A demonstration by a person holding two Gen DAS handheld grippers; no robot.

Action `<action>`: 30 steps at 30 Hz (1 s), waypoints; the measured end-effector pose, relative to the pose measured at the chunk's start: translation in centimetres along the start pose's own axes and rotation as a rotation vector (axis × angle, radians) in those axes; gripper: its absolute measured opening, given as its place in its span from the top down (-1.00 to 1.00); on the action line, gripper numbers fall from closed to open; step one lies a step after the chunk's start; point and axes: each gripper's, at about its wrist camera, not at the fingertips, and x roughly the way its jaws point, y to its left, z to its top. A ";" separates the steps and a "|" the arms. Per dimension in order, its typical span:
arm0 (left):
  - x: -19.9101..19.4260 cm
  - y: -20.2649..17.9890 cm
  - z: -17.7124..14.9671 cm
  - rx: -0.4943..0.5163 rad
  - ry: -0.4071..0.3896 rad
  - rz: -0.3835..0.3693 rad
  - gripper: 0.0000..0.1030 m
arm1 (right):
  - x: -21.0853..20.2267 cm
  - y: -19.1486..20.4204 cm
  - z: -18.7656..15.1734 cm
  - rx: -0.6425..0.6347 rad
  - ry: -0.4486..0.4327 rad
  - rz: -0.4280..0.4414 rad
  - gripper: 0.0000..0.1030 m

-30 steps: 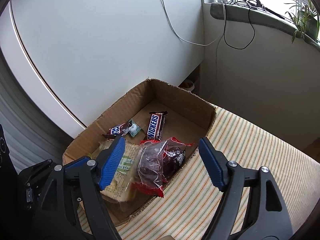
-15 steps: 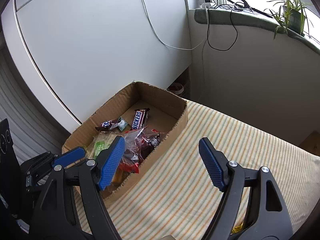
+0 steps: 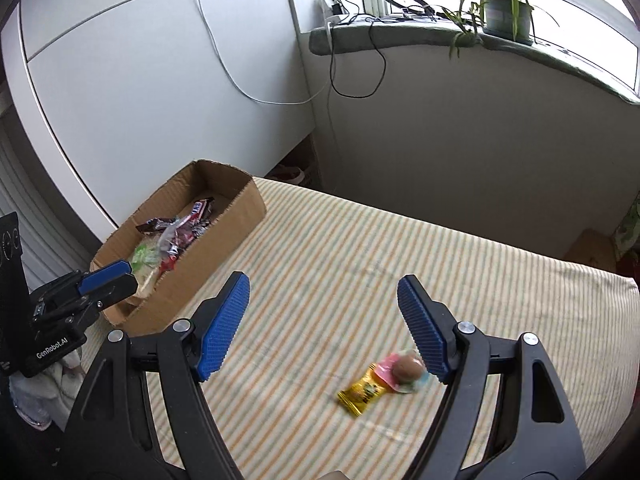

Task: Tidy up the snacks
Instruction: 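Move both tools back to the yellow candy and round chocolate, then grasp the yellow candy with the left gripper while the right grasps the round chocolate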

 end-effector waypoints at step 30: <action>9.0 -13.6 -4.5 0.246 0.229 -0.212 0.44 | 3.3 -6.8 -6.4 -0.060 0.115 0.030 0.18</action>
